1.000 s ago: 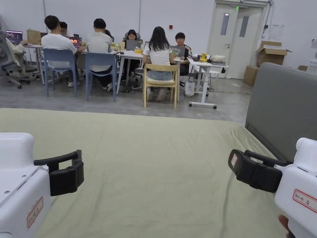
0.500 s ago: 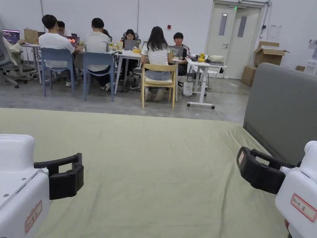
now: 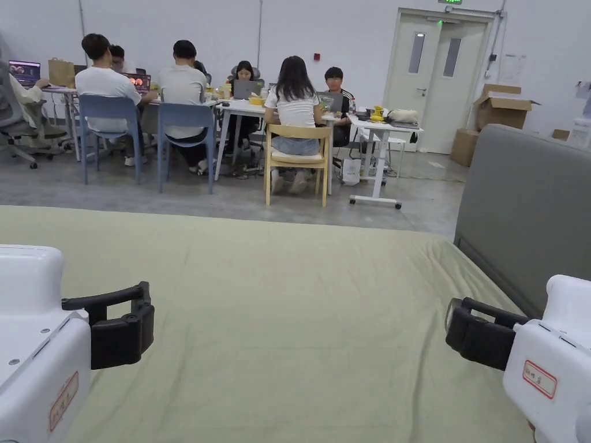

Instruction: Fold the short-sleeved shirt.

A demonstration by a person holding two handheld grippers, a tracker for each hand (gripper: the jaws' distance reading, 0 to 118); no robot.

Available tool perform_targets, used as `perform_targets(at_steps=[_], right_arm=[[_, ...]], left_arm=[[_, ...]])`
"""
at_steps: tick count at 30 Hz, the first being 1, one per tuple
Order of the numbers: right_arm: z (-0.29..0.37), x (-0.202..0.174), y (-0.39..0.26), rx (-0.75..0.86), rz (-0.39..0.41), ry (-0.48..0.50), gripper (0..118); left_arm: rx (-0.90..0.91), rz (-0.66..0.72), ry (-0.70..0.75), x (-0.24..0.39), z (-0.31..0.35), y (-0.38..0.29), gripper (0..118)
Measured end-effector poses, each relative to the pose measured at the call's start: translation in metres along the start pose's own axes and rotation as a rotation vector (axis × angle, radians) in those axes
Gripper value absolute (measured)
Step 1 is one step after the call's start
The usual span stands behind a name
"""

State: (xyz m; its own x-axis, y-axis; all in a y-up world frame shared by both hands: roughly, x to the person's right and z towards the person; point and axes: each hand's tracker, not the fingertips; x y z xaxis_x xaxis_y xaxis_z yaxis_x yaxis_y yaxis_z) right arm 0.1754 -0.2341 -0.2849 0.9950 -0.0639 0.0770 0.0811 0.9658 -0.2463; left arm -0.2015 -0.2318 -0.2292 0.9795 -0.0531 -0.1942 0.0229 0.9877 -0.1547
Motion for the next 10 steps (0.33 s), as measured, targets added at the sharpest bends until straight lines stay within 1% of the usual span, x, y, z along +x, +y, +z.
perform_targets(at_steps=[2,6,10], right_arm=[[0.003,-0.004,0.000,0.022,0.029,0.013,118],[0.006,-0.007,0.002,0.050,0.049,0.042,118],[0.012,-0.011,0.006,0.077,0.049,0.051,118]], left_arm=[[0.000,-0.002,0.002,0.001,0.000,0.000,117],[0.001,-0.003,0.008,0.003,0.002,0.001,117],[0.005,-0.004,0.015,0.002,0.002,0.001,117]])
